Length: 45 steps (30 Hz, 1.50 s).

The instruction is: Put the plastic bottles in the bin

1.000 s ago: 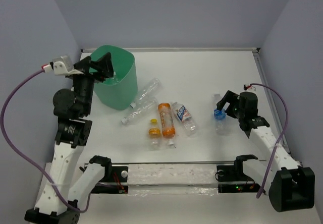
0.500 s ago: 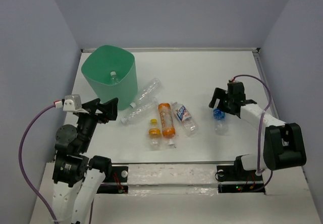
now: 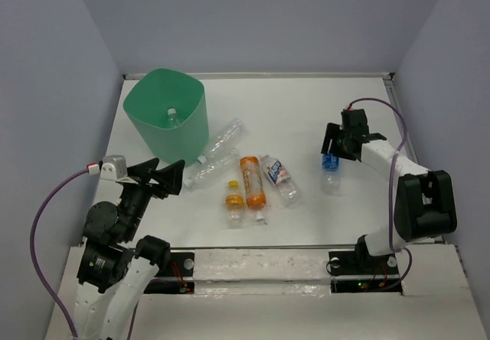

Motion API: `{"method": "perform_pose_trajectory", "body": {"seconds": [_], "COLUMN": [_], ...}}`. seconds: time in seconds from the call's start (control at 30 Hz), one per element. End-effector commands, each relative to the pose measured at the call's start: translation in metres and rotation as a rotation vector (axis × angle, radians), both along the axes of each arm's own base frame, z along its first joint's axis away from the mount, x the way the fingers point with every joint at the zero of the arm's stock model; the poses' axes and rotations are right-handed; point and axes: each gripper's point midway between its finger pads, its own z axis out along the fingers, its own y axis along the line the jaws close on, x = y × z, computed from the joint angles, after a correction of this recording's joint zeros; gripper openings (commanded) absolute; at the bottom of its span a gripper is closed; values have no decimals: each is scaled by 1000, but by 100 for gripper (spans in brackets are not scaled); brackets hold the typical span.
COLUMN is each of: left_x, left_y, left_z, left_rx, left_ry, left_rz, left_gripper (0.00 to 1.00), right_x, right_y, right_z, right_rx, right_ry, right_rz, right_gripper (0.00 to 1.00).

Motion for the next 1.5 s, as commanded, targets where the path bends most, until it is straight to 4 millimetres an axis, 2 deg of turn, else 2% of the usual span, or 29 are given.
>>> {"method": "perform_pose_trajectory", "body": {"seconds": [0.0, 0.1, 0.17, 0.23, 0.3, 0.4, 0.43, 0.47, 0.5, 0.53, 0.57, 0.63, 0.67, 0.73, 0.77, 0.8, 0.87, 0.9, 0.93, 1.0, 1.03, 1.07, 1.1, 1.13, 1.17, 1.23, 1.37, 1.4, 1.47], "left_x": [-5, -8, -9, -10, -10, -10, -11, -10, -9, -8, -7, -5, -5, -7, -9, -12, -12, -12, -11, -8, -5, -4, -2, -1, 0, 1, 2, 2, 3], "left_y": [2, 4, 3, 2, 3, 3, 3, 5, 6, 8, 11, 16, 22, 26, 28, 35, 44, 46, 46, 41, 38, 37, 36, 35, 35, 34, 33, 33, 32], "left_z": [16, 16, 17, 18, 17, 17, 17, 17, 16, 16, 17, 18, 23, 30, 35, 43, 43, 42, 39, 31, 29, 27, 27, 26, 26, 25, 26, 25, 25], "left_rx": [-25, -34, -37, -40, -41, -43, -46, -44, -47, -50, -54, -61, -75, -91, -105, -128, -148, -155, -153, -132, -126, -117, -109, -104, -103, -96, -94, -92, -89], "left_ry": [-68, -75, -78, -77, -75, -69, -68, -67, -57, -56, -58, -49, -57, -74, -90, -118, -125, -129, -123, -96, -85, -81, -76, -75, -76, -71, -72, -69, -67], "left_rz": [2, 6, 3, -3, -2, 0, 2, 9, 22, 29, 52, 80, 111, 126, 131, 159, 205, 212, 215, 202, 195, 193, 190, 189, 191, 187, 184, 186, 188], "left_gripper": [99, 99, 99, 99, 99, 99, 99, 99, 99, 99, 99, 99, 99, 99, 99, 99, 99, 99, 99, 99, 99, 99, 99, 99, 99, 99, 98, 98, 98], "right_x": [-2, -5, -2, 4, 14, 22, 25, 26, 36, 39, 32, 33, 42, 29, 29, 32, 31, 23, 28, 27, 28, 33, 31, 30, 41, 43, 66, 68, 68], "right_y": [-4, 4, 3, 4, 8, 39, 68, 84, 104, 124, 161, 206, 237, 293, 311, 340, 370, 381, 404, 422, 422, 443, 444, 453, 467, 478, 498, 501, 509], "right_z": [-17, -33, -33, -22, -3, 46, 80, 100, 143, 165, 186, 228, 267, 305, 322, 349, 381, 411, 407, 422, 443, 428, 447, 445, 426, 425, 388, 381, 369], "right_rx": [-65, -71, -75, -87, -104, -106, -89, -80, -54, -33, -1, 41, 74, 139, 170, 238, 334, 397, 430, 480, 510, 530, 569, 585, 588, 600, 593, 589, 584], "right_ry": [95, 145, 143, 108, 45, -92, -176, -226, -323, -373, -421, -521, -630, -742, -799, -892, -990, -1049, -1069, -1122, -1175, -1170, -1217, -1224, -1219, -1261, -1296, -1289, -1268], "right_rz": [32, 55, 50, 38, 30, 88, 146, 173, 195, 227, 305, 384, 424, 528, 556, 600, 635, 652, 673, 694, 678, 691, 688, 692, 690, 685, 649, 653, 685], "right_gripper": [74, 72, 68, 55, 51, 47, 47, 47, 47, 46, 46, 47, 47, 47, 47, 47, 45, 44, 44, 44, 44, 44, 44, 44, 44, 44, 41, 45, 65]}}
